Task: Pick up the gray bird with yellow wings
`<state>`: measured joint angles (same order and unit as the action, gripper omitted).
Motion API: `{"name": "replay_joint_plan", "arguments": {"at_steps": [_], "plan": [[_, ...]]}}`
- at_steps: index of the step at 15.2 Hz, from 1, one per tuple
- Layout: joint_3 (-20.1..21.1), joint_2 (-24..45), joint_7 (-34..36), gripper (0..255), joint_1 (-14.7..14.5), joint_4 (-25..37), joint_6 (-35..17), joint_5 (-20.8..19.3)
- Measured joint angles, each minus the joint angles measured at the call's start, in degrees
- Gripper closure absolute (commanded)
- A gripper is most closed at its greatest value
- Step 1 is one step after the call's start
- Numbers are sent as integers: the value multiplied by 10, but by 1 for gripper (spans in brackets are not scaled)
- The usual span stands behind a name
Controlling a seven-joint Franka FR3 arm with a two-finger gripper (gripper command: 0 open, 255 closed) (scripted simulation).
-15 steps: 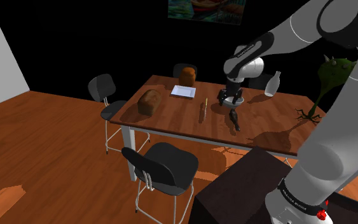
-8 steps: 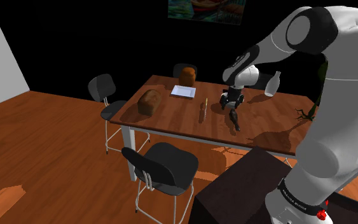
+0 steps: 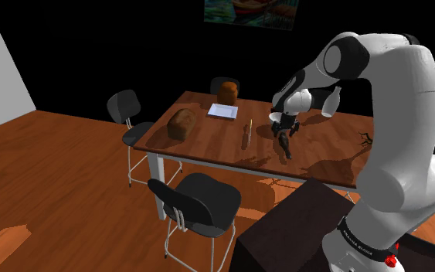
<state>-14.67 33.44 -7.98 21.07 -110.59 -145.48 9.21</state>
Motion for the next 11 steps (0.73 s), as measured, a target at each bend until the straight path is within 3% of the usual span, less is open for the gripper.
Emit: {"name": "replay_joint_plan", "arguments": {"at_steps": [5, 11], "plan": [[-1, 88, 5, 0, 35, 84, -2, 18], [6, 131, 3, 0, 47, 107, -22, 27]]}}
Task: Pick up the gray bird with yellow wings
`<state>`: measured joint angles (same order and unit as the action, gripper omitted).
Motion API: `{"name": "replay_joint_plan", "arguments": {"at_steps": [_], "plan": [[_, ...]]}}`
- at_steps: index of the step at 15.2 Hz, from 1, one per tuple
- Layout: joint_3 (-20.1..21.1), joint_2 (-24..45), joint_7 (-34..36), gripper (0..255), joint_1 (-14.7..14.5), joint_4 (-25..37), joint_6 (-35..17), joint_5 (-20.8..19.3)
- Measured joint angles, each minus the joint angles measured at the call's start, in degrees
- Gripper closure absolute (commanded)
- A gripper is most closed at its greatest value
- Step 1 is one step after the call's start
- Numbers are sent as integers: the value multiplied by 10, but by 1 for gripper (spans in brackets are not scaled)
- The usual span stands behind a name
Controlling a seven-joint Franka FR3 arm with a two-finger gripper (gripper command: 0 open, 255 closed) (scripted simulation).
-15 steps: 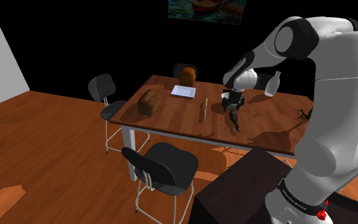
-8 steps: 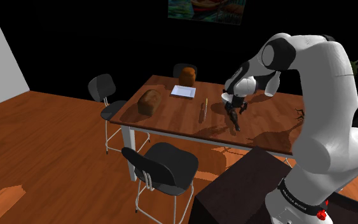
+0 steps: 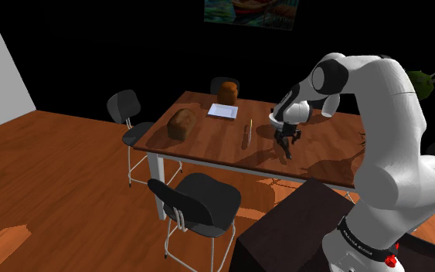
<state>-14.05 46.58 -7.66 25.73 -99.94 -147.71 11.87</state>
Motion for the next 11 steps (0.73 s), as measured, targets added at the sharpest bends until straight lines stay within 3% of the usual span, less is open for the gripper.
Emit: {"name": "replay_joint_plan", "arguments": {"at_steps": [2, 3, 11], "plan": [[3, 14, 1, 0, 1, 7, -7, 2], [4, 16, 0, 255, 2, 7, -9, 3], [4, 17, 0, 255, 3, 7, -10, 3]]}}
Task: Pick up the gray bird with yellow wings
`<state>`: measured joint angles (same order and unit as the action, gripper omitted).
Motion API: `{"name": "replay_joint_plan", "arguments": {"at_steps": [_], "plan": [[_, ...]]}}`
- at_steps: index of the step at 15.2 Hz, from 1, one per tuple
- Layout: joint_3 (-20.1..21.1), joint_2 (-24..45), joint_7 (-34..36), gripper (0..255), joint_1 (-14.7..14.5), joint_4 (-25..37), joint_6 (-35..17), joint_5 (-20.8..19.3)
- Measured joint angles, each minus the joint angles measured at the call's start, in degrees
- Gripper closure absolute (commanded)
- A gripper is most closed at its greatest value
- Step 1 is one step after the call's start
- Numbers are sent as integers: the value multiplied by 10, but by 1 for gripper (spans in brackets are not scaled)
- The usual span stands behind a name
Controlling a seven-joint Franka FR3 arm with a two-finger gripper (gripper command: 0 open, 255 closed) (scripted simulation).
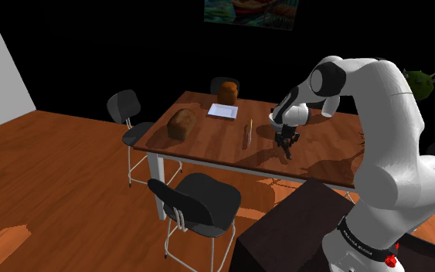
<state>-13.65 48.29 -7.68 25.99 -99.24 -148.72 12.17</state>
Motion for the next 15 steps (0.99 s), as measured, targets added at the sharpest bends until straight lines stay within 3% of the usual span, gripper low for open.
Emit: {"name": "replay_joint_plan", "arguments": {"at_steps": [15], "plan": [[-19, -74, 6, 255, -15, -24, 50, -15]]}}
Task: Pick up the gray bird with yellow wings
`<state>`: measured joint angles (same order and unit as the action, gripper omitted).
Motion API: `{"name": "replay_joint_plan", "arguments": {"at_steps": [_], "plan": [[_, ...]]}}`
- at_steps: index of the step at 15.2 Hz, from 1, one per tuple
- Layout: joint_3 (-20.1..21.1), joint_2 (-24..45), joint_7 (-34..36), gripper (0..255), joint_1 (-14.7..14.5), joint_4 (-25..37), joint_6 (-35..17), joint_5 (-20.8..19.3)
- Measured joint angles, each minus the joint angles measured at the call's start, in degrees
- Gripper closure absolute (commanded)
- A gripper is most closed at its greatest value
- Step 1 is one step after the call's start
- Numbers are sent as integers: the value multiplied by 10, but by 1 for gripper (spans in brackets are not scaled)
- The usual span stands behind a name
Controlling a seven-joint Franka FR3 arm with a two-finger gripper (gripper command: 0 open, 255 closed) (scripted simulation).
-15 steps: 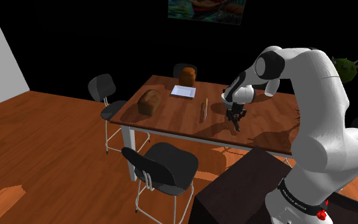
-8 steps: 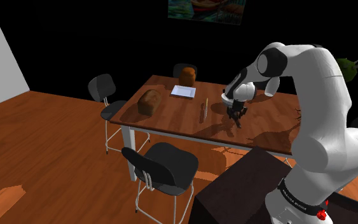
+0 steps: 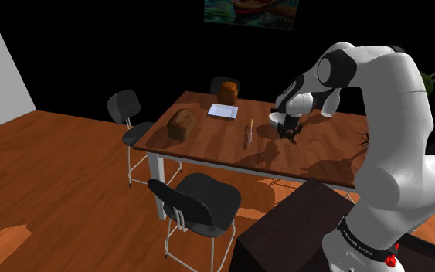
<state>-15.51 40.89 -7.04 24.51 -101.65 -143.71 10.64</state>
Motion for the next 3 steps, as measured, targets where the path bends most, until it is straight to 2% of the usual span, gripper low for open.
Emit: {"name": "replay_joint_plan", "arguments": {"at_steps": [3], "plan": [[-4, -16, 2, 255, -3, -5, 11, -4]]}}
